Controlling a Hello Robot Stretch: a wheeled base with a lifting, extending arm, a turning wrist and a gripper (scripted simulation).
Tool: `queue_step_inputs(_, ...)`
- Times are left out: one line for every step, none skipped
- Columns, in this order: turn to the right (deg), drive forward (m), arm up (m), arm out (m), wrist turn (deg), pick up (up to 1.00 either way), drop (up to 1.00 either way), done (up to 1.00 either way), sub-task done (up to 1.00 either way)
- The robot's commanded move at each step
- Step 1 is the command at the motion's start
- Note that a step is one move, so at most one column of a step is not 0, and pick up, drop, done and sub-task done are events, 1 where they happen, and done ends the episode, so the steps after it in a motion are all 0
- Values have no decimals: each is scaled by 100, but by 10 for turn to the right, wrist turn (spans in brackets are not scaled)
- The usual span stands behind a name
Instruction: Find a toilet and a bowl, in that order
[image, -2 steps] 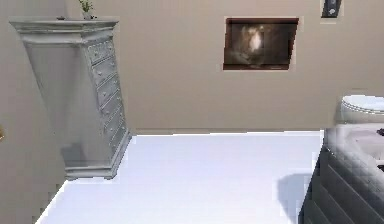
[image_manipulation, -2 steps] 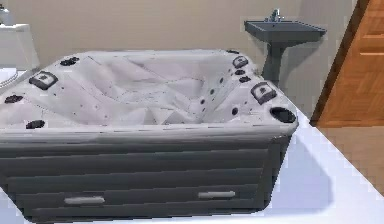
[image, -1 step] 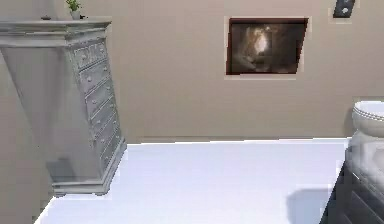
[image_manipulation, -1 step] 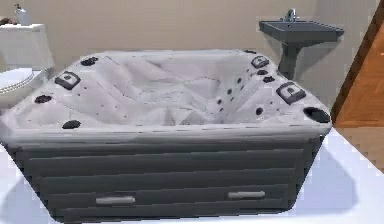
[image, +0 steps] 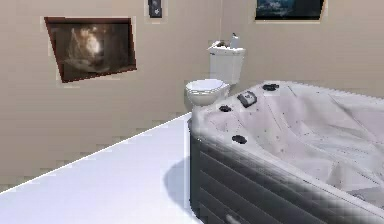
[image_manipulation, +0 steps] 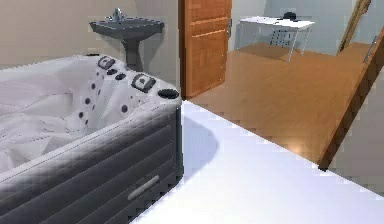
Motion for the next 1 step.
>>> queue_step_inputs(0, 10, 0, 0, 0, 0, 0, 0, 0)
